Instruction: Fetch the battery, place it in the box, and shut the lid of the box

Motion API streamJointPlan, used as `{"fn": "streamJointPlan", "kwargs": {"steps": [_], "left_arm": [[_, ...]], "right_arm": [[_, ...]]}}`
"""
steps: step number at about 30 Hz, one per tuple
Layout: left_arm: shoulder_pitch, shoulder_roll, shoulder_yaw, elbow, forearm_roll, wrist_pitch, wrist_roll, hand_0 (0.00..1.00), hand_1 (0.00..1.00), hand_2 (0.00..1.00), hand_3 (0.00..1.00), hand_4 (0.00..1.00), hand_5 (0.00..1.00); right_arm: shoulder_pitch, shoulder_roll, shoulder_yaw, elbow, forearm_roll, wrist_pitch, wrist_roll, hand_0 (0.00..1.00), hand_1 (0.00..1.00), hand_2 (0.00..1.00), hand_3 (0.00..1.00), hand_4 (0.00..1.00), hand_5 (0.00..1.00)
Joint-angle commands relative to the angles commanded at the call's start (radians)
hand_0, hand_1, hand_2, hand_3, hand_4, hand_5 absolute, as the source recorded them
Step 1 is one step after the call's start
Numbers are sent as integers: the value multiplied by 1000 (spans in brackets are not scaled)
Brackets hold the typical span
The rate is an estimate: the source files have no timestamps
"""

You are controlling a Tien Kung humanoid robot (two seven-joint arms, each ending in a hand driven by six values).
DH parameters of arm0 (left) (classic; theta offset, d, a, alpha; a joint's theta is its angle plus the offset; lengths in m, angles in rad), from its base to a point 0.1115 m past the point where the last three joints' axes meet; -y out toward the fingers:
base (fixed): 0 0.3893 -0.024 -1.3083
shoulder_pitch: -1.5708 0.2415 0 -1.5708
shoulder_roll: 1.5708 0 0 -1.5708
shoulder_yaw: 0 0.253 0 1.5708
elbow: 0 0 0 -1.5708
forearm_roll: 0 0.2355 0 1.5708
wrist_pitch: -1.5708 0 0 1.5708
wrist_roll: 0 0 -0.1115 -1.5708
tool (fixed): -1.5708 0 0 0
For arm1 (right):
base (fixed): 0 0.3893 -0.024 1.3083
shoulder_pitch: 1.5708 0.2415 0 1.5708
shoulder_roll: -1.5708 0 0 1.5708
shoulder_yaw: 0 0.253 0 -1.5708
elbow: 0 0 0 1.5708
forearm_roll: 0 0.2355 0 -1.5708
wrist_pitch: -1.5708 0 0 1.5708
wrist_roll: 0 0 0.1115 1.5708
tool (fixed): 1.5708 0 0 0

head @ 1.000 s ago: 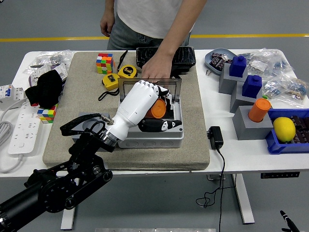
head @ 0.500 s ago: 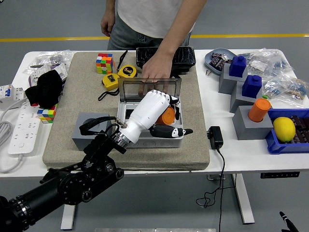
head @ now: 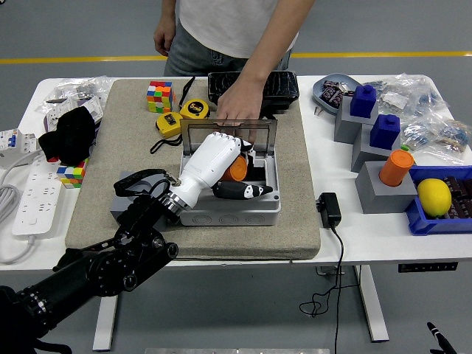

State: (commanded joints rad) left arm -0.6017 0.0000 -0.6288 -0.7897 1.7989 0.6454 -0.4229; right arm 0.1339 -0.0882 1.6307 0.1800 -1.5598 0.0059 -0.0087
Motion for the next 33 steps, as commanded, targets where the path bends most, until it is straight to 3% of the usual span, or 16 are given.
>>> {"fn": "streamJointPlan", "kwargs": {"steps": [1, 6, 7, 30, 31, 33], "left_arm": [[0, 0, -1, 1, -1, 0, -1, 49, 2, 2, 2, 998, 802], [0, 0, -4, 7, -19, 0, -12, 49, 2, 2, 2, 998, 802], [1, 0, -3, 6, -18, 0, -11, 52, 2, 2, 2, 998, 957], [-4, 0, -24, 34, 39, 0, 11, 59, 2, 2, 5, 998, 978], [-4, 0, -24, 34, 40, 0, 11, 64, 2, 2, 165, 998, 972], [-2, 0, -27, 36, 44, 0, 11, 64, 2, 2, 165, 998, 972]], "right_arm": [[0, 0, 0, 0, 0, 0, 0, 845, 760, 751, 803, 998, 998], [0, 0, 3, 0, -4, 0, -1, 845, 760, 751, 803, 998, 998], [1, 0, 1, 0, -2, 0, 0, 845, 760, 752, 802, 998, 998], [4, -4, -3, 0, 3, 0, 0, 845, 760, 751, 802, 998, 998], [4, -4, -3, 0, 3, 0, 0, 845, 759, 751, 802, 998, 998], [4, -4, -3, 0, 3, 0, 0, 845, 759, 751, 802, 998, 998]]}}
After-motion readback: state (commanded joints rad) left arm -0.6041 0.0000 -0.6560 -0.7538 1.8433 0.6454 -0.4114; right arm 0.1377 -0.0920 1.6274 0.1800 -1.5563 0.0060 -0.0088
